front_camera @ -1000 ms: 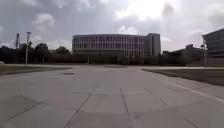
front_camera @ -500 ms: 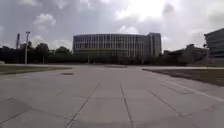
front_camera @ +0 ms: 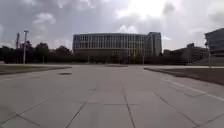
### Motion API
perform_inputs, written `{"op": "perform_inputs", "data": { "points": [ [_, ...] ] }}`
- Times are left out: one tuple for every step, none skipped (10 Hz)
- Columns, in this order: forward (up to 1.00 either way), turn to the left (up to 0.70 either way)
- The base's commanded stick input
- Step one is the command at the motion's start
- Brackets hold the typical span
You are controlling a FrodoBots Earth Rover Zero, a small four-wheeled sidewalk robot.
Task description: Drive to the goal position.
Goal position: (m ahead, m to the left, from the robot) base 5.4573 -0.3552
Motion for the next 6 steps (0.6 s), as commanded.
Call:
{"op": "perform_inputs", "data": {
  "points": [
    [0.50, -0.02],
    [0.50, -0.02],
    [0.50, -0.02],
    [0.50, -0.02],
    [0.50, -0.02],
    [0.50, -0.02]
  ]
}}
